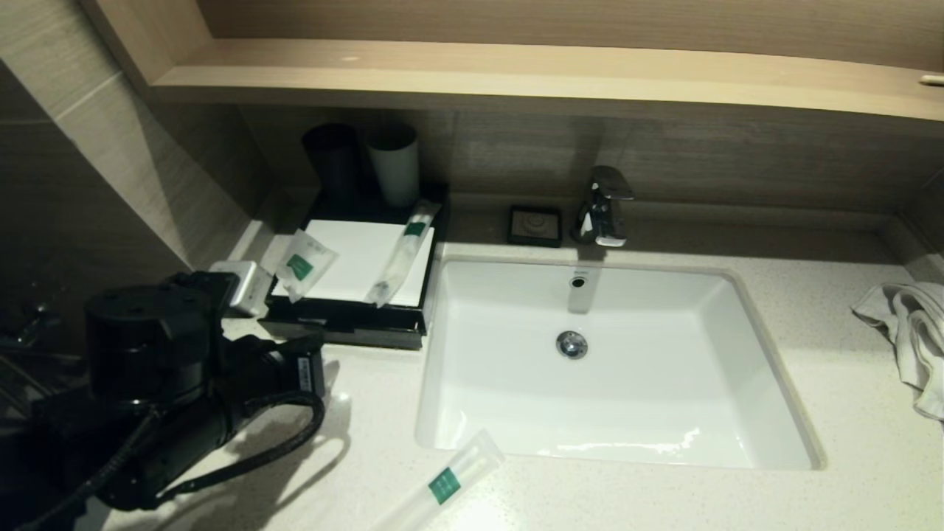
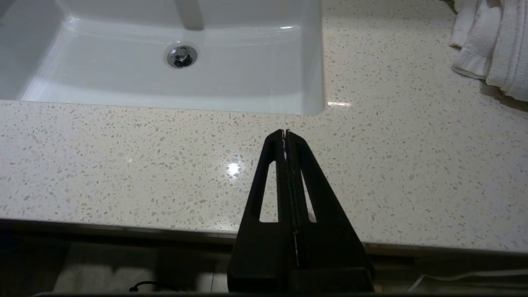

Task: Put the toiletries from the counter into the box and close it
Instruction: Open the drawer

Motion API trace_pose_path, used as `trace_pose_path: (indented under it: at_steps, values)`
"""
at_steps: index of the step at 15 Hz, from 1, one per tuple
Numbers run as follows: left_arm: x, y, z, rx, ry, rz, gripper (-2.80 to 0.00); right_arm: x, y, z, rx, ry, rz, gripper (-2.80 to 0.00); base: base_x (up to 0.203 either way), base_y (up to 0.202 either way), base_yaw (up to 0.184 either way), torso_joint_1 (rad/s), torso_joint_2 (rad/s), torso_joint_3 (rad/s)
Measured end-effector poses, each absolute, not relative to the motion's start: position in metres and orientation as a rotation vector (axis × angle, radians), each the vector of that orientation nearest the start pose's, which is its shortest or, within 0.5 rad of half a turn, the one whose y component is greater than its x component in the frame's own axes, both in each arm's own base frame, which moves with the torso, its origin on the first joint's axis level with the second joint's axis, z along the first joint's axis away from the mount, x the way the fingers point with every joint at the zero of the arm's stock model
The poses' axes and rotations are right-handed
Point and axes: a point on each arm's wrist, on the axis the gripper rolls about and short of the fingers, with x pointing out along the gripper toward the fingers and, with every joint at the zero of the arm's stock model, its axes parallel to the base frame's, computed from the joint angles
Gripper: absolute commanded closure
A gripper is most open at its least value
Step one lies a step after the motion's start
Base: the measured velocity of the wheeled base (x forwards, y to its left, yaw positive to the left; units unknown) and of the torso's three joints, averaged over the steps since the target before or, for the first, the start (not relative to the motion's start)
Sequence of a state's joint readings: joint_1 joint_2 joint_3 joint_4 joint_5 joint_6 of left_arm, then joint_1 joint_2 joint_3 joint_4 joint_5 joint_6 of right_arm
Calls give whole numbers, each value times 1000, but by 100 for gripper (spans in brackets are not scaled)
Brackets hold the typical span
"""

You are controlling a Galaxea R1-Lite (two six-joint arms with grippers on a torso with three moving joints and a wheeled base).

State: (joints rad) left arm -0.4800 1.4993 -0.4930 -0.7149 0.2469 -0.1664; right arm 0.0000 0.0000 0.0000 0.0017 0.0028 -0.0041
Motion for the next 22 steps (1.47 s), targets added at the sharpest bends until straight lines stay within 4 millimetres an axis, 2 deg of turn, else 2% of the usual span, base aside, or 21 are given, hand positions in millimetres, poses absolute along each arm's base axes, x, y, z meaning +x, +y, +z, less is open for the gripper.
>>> trace_pose_path:
  at_steps: [6, 11, 22]
  values:
    - [225, -111, 151, -62, 250, -155, 0, -23, 0, 75, -4, 2, 2, 0, 0, 0, 0, 0, 0, 0]
    - [228, -115, 144, -54, 274, -159, 0, -23, 0, 75, -4, 2, 3, 0, 0, 0, 0, 0, 0, 0]
    - [235, -118, 147, -80, 254, -128, 0, -23, 0, 75, -4, 2, 2, 0, 0, 0, 0, 0, 0, 0]
